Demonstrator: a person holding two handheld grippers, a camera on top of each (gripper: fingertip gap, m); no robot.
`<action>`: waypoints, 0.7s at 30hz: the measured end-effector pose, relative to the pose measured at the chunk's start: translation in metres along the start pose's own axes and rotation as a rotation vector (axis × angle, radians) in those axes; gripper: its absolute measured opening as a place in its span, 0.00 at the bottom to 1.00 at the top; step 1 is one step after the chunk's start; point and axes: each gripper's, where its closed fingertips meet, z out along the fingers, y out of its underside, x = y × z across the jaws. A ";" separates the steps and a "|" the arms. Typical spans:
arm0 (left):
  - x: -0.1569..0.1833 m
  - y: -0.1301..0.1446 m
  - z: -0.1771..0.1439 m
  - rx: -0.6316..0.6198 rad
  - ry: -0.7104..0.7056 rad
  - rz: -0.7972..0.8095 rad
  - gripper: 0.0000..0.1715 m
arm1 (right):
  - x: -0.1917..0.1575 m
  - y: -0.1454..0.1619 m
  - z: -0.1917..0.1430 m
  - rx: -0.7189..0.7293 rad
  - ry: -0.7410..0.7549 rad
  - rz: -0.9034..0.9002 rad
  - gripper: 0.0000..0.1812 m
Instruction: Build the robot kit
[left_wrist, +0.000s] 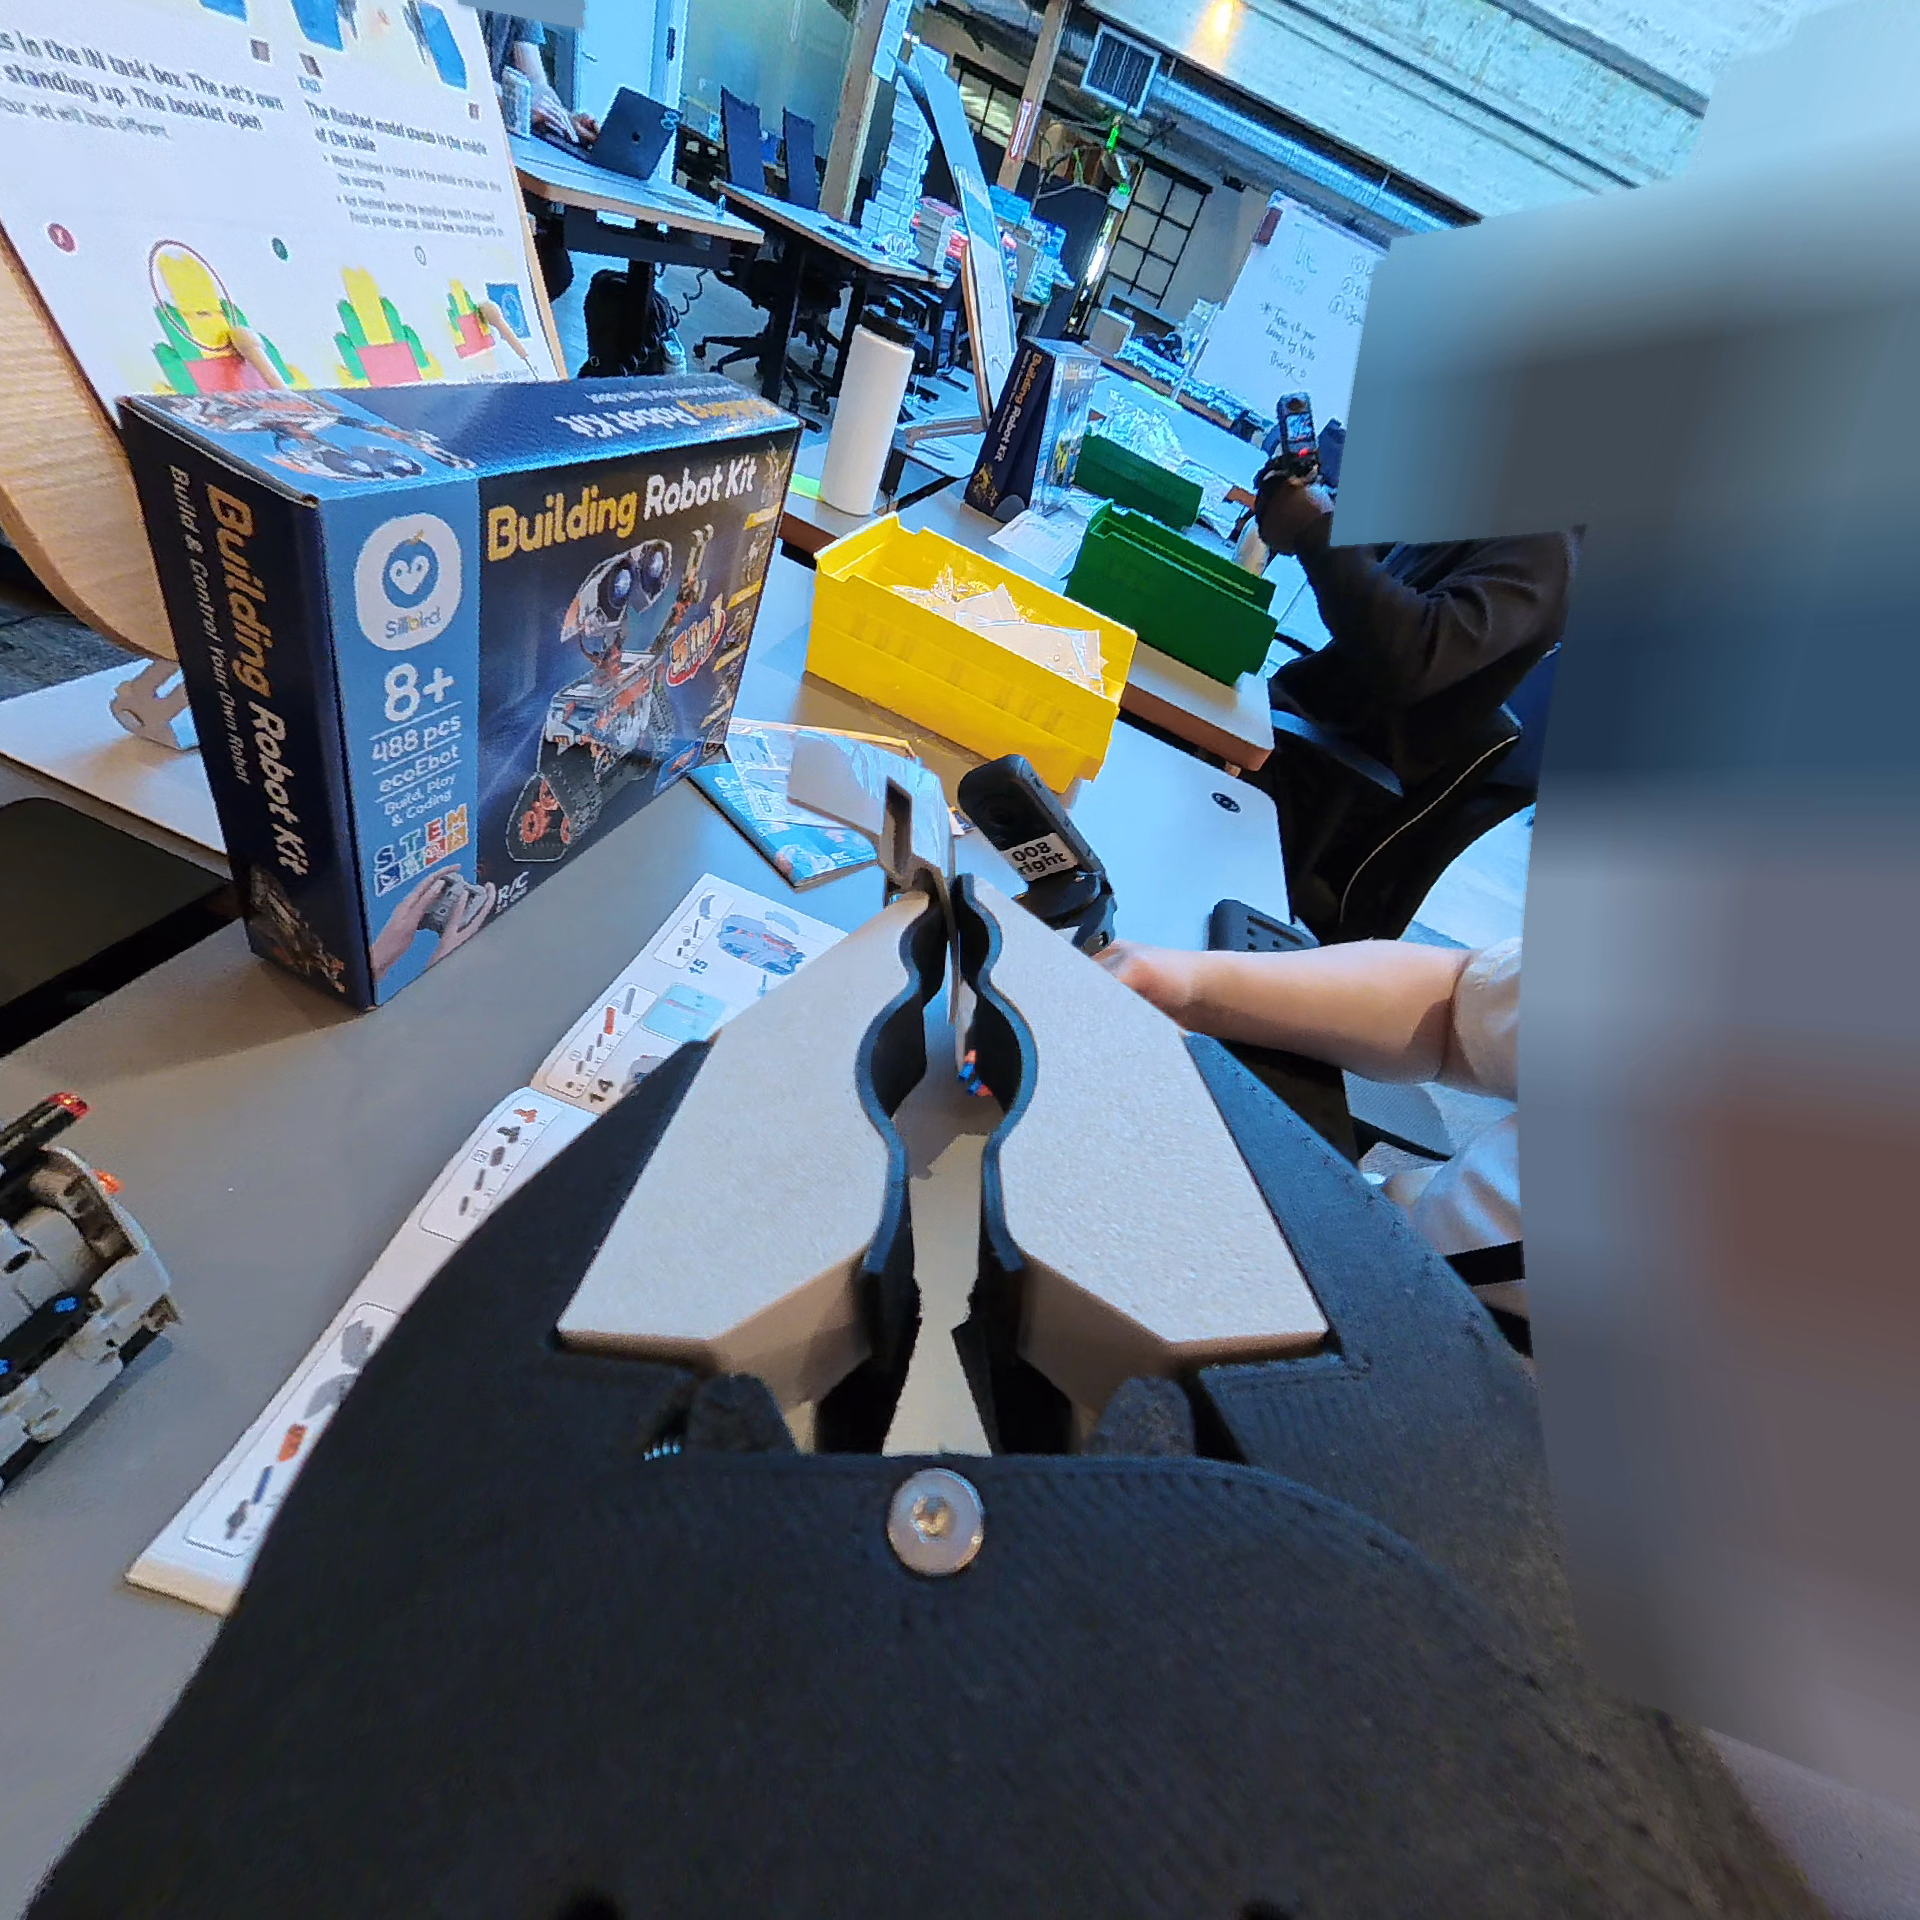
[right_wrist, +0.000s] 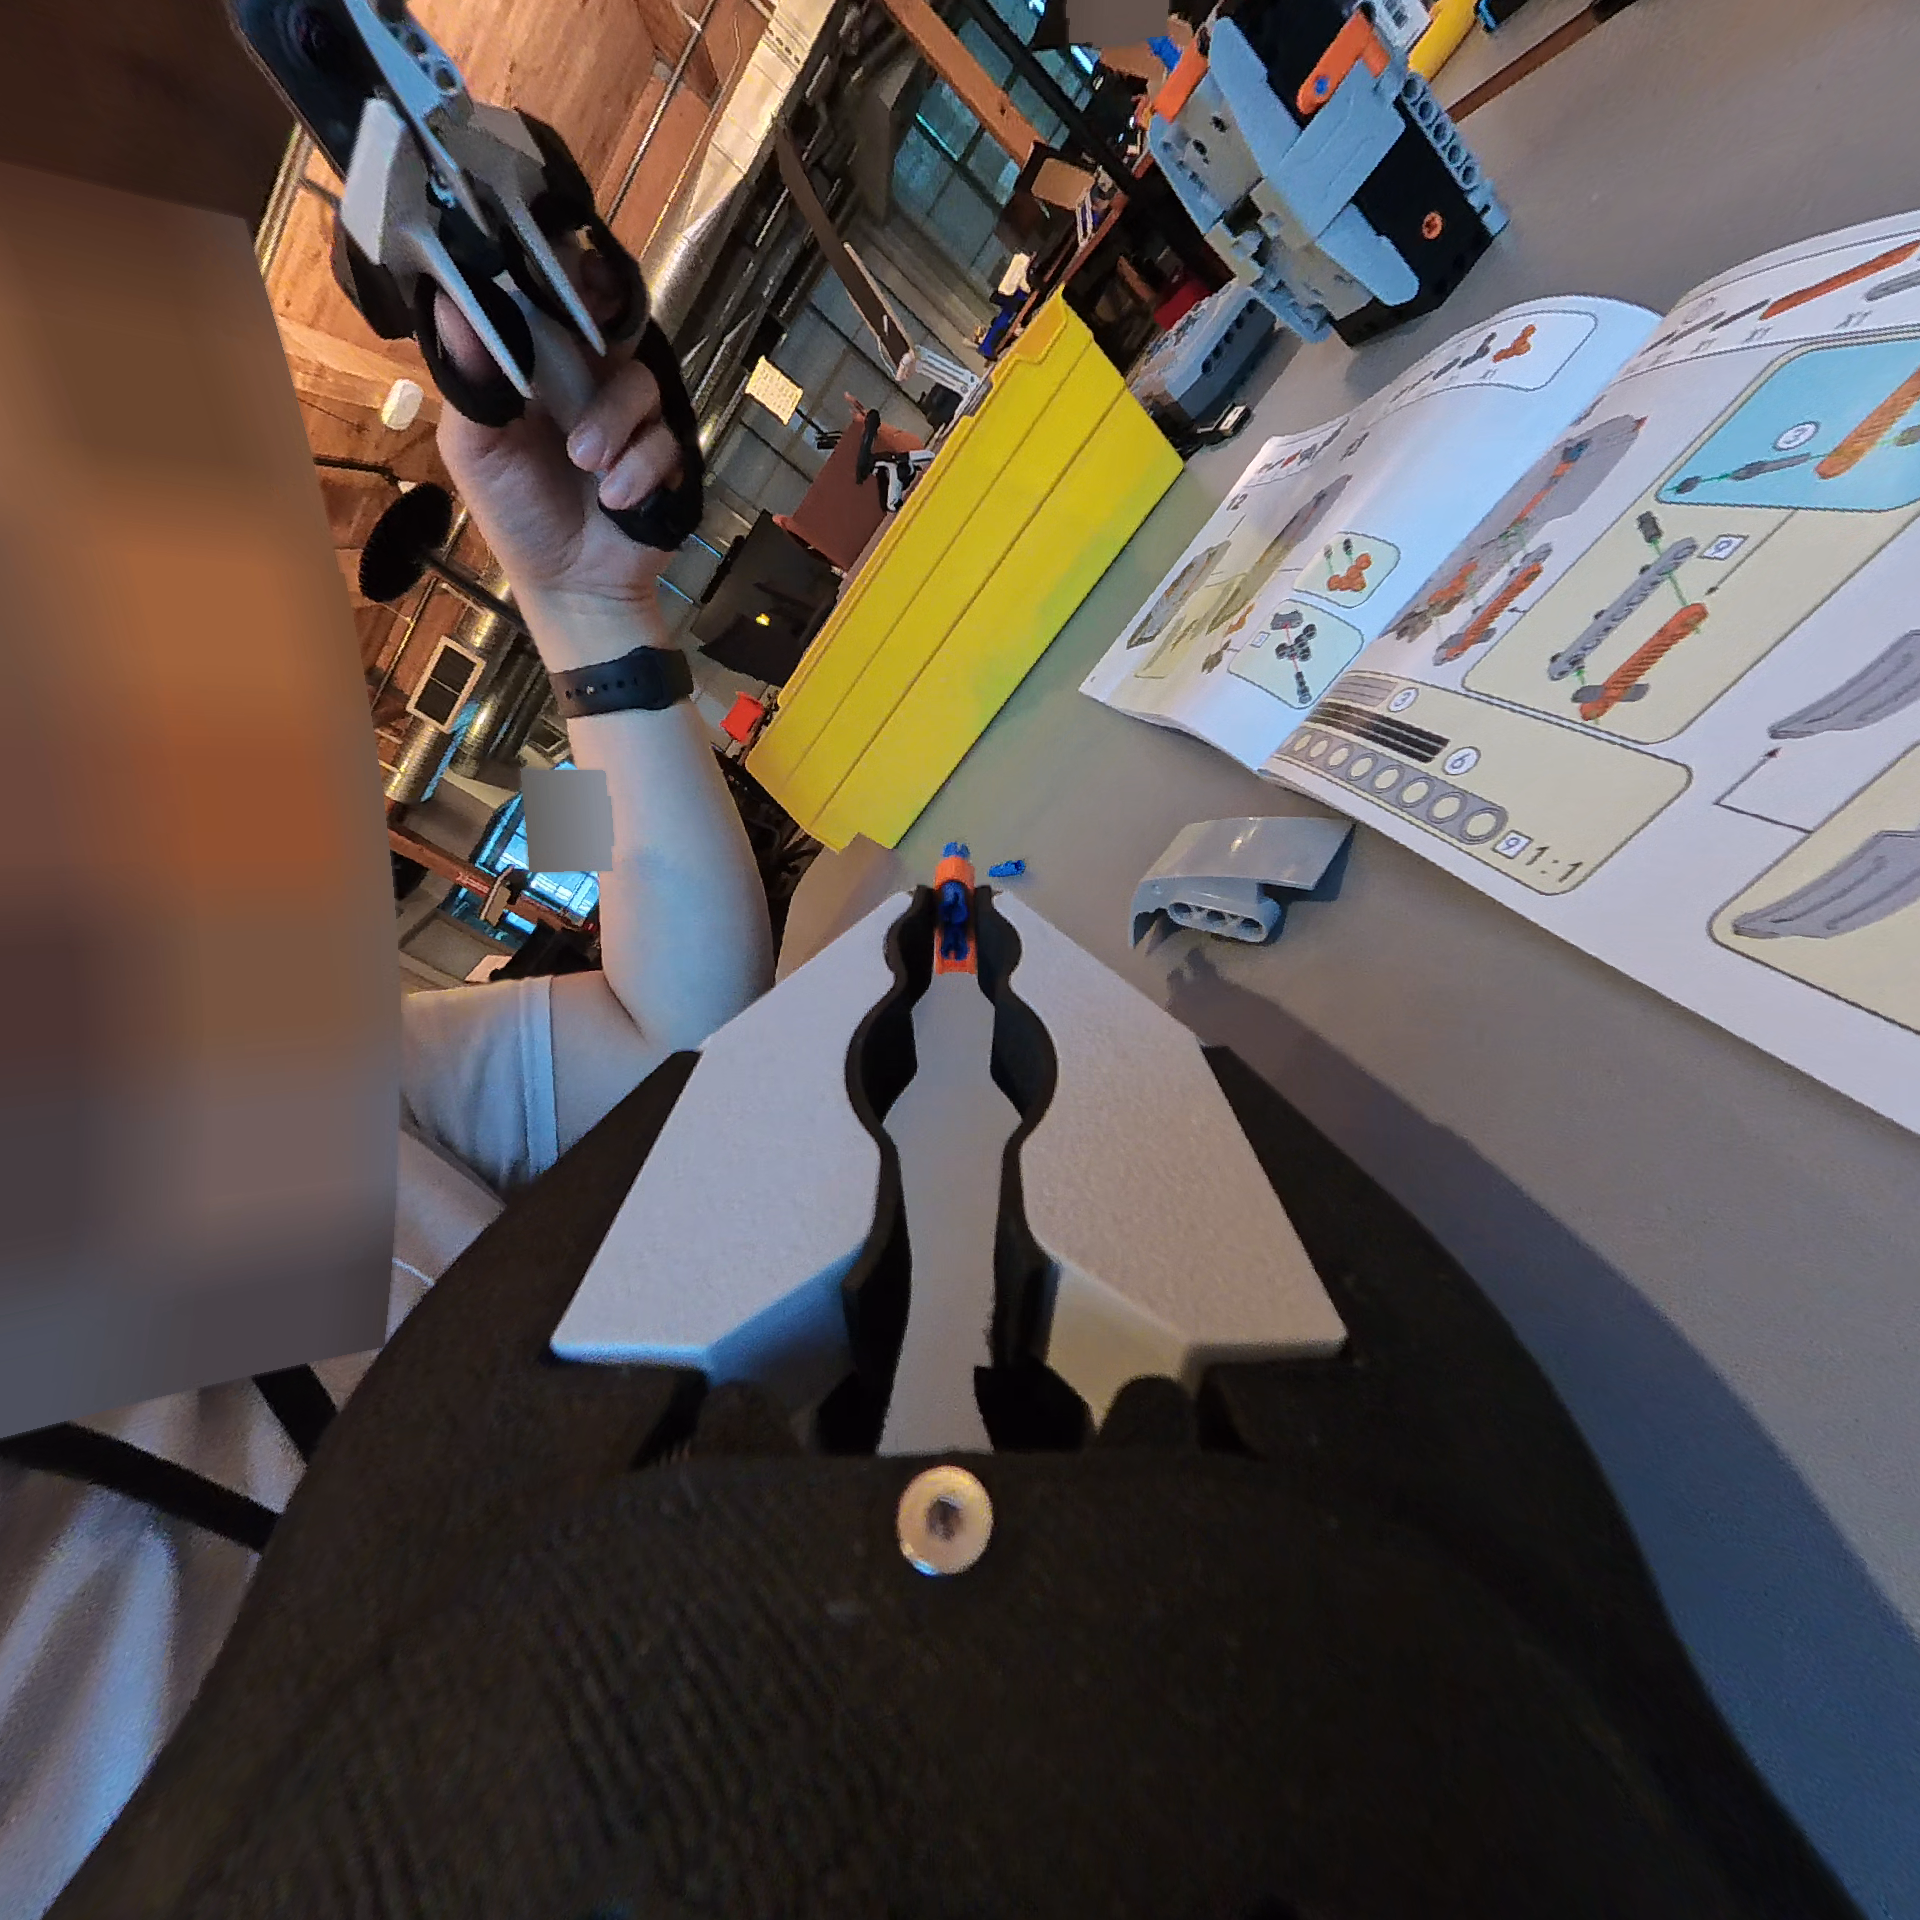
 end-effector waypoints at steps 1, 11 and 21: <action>0.001 -0.001 -0.002 0.006 0.002 -0.002 0.00 | 0.000 0.000 0.001 -0.004 -0.003 0.002 0.03; 0.002 -0.004 -0.010 0.007 -0.033 0.010 0.00 | 0.000 -0.001 0.002 0.006 0.004 -0.012 0.03; 0.014 -0.008 -0.007 0.012 0.012 0.021 0.00 | 0.004 -0.002 0.003 0.012 0.029 -0.011 0.03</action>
